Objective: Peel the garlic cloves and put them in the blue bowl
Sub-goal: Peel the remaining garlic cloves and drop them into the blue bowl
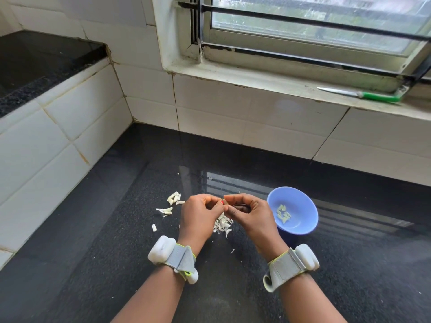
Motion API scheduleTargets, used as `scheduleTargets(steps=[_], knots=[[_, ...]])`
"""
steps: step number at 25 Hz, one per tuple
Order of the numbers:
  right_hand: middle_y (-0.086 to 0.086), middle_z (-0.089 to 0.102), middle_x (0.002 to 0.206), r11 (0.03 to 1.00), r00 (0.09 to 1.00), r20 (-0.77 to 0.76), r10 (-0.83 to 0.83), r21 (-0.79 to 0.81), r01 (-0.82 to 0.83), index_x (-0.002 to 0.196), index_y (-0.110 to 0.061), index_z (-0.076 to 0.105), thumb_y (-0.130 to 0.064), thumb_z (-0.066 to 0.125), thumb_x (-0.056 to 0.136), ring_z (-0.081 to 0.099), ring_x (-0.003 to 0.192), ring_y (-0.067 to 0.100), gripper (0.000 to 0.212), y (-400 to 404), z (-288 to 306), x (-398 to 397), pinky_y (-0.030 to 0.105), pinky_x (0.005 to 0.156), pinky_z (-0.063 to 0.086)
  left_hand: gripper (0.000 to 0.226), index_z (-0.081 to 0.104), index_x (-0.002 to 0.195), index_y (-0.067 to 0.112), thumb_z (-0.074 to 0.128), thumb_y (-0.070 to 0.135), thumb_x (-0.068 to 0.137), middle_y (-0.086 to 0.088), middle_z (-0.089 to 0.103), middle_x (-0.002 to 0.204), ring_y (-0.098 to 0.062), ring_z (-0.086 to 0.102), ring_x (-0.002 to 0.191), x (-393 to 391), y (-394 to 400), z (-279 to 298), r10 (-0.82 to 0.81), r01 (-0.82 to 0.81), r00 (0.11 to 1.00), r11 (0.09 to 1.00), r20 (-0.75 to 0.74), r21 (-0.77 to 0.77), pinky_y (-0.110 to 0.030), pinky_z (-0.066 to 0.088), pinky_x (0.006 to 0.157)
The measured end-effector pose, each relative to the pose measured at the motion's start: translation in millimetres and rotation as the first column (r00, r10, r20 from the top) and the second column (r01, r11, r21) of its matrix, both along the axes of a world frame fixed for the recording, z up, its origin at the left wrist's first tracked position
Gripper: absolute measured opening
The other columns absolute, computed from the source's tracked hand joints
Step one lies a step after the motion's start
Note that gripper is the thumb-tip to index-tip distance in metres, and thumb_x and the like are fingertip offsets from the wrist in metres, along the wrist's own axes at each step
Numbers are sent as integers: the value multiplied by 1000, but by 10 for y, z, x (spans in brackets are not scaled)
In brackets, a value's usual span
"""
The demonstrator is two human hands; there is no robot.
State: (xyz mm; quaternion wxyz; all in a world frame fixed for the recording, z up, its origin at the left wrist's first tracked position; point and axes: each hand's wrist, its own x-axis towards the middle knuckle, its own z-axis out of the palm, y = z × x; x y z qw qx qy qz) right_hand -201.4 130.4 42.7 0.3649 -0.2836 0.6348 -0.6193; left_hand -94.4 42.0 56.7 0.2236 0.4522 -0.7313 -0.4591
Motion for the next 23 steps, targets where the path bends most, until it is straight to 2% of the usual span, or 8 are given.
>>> scheduleTargets(steps=[3, 8, 12, 16, 18, 20, 23], knots=[[7, 76, 85, 1000, 999, 42, 9, -11, -9, 94, -12, 73, 1, 74, 79, 72, 80, 16, 20, 3, 18, -5, 22, 73, 57, 6, 75, 78, 18, 72, 22, 78, 6, 70, 66, -2, 61, 59, -1, -7, -7, 4, -4, 1000, 1000, 0, 10, -13, 44, 53], [13, 74, 84, 998, 960, 278, -22, -54, 38, 95, -2, 71, 0, 67, 85, 71, 80, 20, 11, -4, -8, -6, 25, 71, 58, 6, 74, 76, 15, 70, 16, 80, 2, 72, 67, -13, 70, 67, -7, -17, -77, 11, -1, 996, 993, -85, 119, -35, 57, 69], [12, 72, 83, 997, 940, 338, -40, -55, 62, 101, 4, 68, -5, 62, 90, 70, 78, 18, 15, 2, -16, -34, 25, 70, 57, 9, 73, 76, 16, 68, 16, 83, 0, 72, 66, -15, 70, 67, -1, -29, -90, 25, -8, 993, 990, -118, 141, -39, 57, 73], [10, 72, 80, 996, 938, 341, -65, -34, 81, 100, 2, 68, -6, 59, 91, 70, 73, 15, 15, 2, -11, -33, 22, 66, 57, 12, 71, 83, 18, 63, 23, 89, 2, 72, 74, -11, 70, 68, 11, -22, -103, 49, -25, 986, 989, -162, 144, -36, 56, 73], [10, 72, 79, 996, 936, 345, -70, -34, 87, 99, 1, 69, -6, 58, 92, 69, 72, 14, 15, 10, -7, -30, 22, 65, 57, 8, 71, 93, 26, 65, 25, 88, 5, 72, 79, -8, 69, 73, 23, -14, -91, 2, 23, 978, 993, -206, 117, -32, 55, 70], [11, 72, 79, 996, 934, 352, -67, -39, 86, 99, 1, 69, -7, 59, 91, 69, 70, 14, 15, 19, 9, -27, 21, 64, 57, 18, 70, 97, 31, 70, 19, 84, 6, 72, 83, -6, 68, 76, 34, 0, -64, -70, 95, 965, 992, -253, 85, -24, 53, 71], [13, 71, 78, 996, 938, 343, -54, -47, 75, 99, 2, 70, -12, 62, 87, 67, 70, 14, 20, 29, 20, -26, 21, 64, 57, 17, 75, 94, 26, 74, 16, 80, 7, 71, 85, -1, 66, 76, 34, 10, -30, -147, 134, 965, 988, -216, -71, -14, 50, 70]])
